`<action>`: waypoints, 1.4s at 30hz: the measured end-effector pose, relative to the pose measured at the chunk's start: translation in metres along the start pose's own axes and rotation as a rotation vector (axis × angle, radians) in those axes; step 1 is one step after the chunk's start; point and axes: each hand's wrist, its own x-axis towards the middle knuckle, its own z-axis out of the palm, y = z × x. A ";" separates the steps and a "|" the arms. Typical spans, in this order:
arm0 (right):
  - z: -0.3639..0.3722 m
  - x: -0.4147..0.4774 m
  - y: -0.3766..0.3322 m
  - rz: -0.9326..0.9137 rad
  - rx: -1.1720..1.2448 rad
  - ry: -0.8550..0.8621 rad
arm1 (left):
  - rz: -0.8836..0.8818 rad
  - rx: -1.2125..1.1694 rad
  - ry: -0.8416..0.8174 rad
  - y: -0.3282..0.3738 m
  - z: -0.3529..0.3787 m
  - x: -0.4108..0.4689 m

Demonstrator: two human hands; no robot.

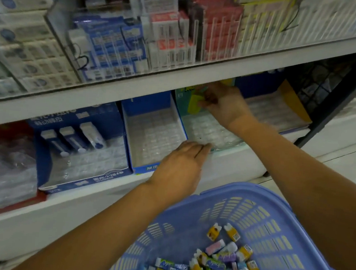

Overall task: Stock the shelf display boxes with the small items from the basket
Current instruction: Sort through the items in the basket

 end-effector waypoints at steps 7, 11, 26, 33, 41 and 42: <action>0.010 0.006 0.002 -0.021 0.071 -0.128 | -0.019 0.005 0.032 0.002 0.002 0.002; 0.006 0.014 -0.005 -0.052 0.037 -0.216 | -0.019 -0.024 0.068 0.003 0.004 -0.001; 0.022 0.004 -0.009 -0.102 -0.396 -0.160 | -0.052 0.011 0.041 0.011 0.001 0.003; -0.003 -0.023 -0.036 -0.009 -0.434 -0.251 | -0.070 -0.104 0.105 0.028 -0.013 -0.014; -0.036 -0.161 -0.022 0.238 0.064 -0.255 | -0.300 -0.248 -0.335 0.053 0.067 -0.107; -0.027 -0.175 -0.014 0.294 0.069 -0.339 | -0.338 -0.236 -0.440 0.053 0.083 -0.119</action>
